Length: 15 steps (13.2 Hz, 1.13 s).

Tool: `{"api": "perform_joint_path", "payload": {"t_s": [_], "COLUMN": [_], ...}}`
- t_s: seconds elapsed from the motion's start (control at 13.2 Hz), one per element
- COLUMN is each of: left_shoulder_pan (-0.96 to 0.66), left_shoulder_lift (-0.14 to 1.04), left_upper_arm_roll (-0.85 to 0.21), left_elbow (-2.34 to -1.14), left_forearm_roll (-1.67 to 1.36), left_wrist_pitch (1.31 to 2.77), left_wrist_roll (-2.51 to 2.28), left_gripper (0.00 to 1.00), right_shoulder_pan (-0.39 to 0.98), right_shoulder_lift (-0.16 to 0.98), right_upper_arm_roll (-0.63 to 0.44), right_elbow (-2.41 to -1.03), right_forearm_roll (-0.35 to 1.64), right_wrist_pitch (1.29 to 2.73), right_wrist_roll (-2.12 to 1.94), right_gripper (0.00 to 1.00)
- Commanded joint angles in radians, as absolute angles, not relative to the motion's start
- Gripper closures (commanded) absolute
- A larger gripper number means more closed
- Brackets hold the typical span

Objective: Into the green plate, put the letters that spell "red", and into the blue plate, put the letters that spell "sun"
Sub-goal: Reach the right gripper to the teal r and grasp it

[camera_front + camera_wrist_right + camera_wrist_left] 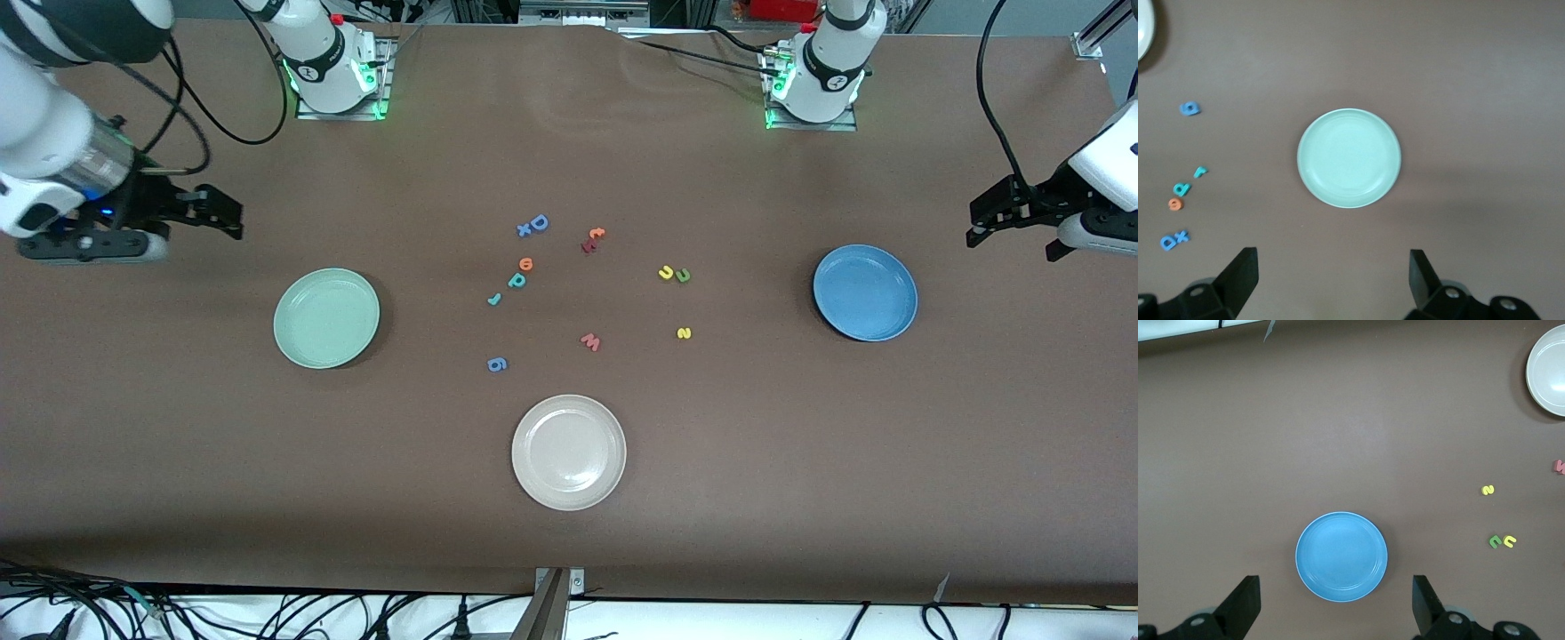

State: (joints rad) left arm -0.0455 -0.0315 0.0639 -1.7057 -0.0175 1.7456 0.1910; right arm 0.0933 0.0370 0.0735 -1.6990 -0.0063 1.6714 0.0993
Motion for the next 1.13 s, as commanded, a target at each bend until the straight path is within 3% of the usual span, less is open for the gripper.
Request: {"api": "perform_joint_path", "payload": {"t_s": [0.0, 0.76, 1.06], "left_shoulder_pan": [-0.051, -0.052, -0.049], "left_shoulder_lift": [-0.018, -0.018, -0.021], "left_upper_arm_roll": [0.069, 0.068, 0.055], "left_elbow": [-1.674, -1.674, -1.681], "left_forearm_roll": [-0.044, -0.046, -0.054], "left_wrist_pitch": [1.724, 1.724, 1.721], "left_wrist_roll": [0.187, 0.187, 0.198], "left_gripper": [0.00, 0.00, 0.00], "right_shoulder_pan": [0.164, 0.417, 0.469], "right_shoulder_lift": [0.072, 0.323, 0.426], "right_upper_arm_roll": [0.075, 0.075, 0.077], "right_elbow": [-1.674, -1.683, -1.709], "right_forearm_roll": [0.002, 0.032, 0.060], "right_wrist_pitch": [1.693, 1.835, 2.001], "right_wrist_roll": [0.185, 0.543, 0.725], "right_gripper": [0.00, 0.00, 0.05]}}
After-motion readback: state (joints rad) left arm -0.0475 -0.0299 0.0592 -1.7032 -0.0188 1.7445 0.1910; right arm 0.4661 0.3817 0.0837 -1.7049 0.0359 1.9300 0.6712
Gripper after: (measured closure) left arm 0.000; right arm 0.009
